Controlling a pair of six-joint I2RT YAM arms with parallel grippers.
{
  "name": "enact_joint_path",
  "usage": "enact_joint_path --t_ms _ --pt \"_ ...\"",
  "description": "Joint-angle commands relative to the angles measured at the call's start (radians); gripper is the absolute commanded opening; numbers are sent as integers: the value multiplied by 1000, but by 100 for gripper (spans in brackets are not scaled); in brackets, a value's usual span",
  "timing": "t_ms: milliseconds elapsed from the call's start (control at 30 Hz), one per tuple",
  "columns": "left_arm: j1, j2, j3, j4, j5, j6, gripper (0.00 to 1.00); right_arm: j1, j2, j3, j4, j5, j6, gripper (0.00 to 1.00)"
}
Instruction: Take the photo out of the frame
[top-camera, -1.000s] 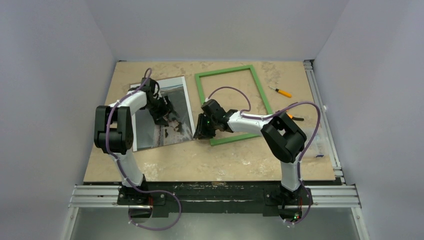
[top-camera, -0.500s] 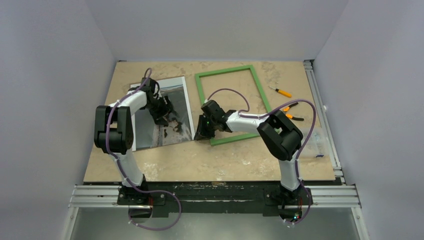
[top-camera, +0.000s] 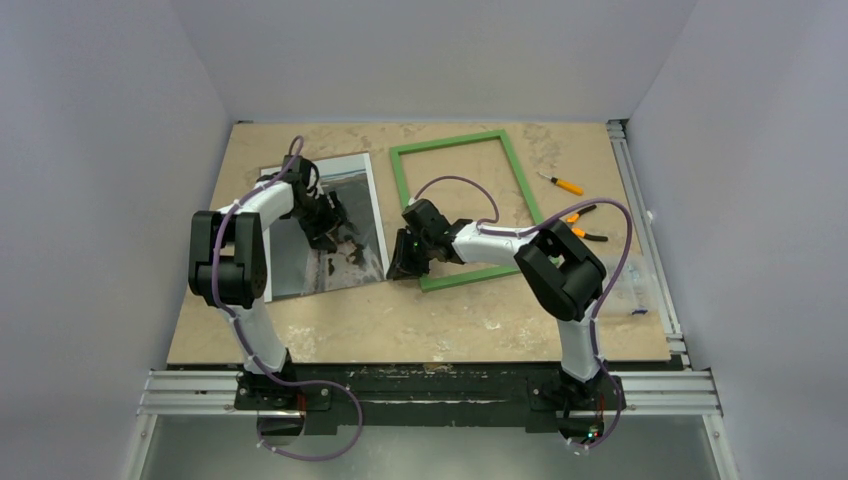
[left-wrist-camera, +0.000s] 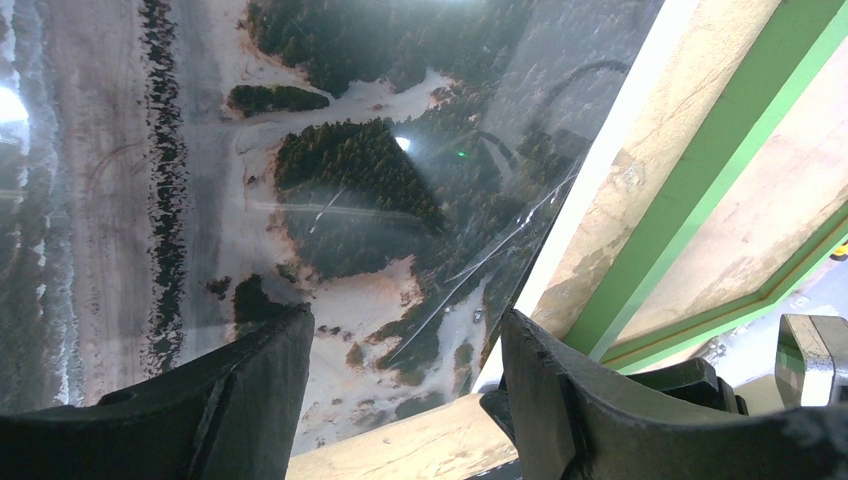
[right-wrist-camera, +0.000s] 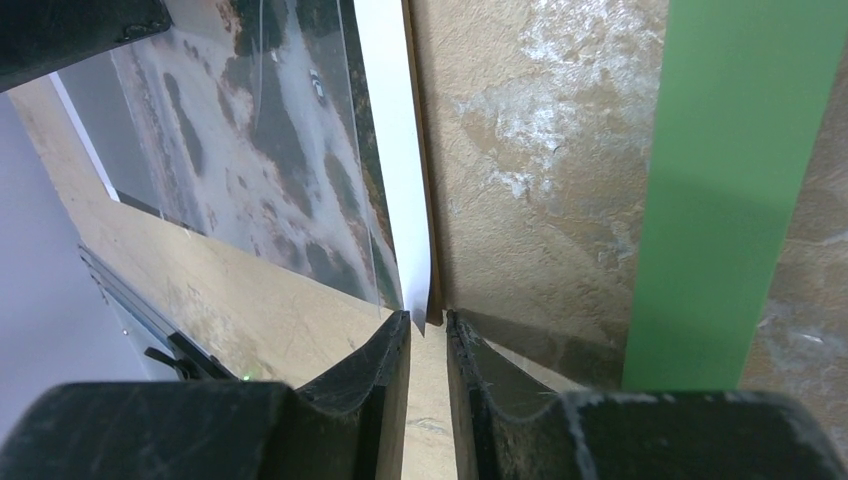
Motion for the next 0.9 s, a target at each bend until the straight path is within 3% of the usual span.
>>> enact_joint_path --t_ms 0,500,867 --pt "5 4 32 3 16 -9 66 -5 -23 38 28 -24 2 20" --pt "5 6 34 4 19 -9 66 -5 16 77 23 -46 -1 12" --pt "5 7 34 4 24 -9 66 -5 38 87 -20 -16 4 15"
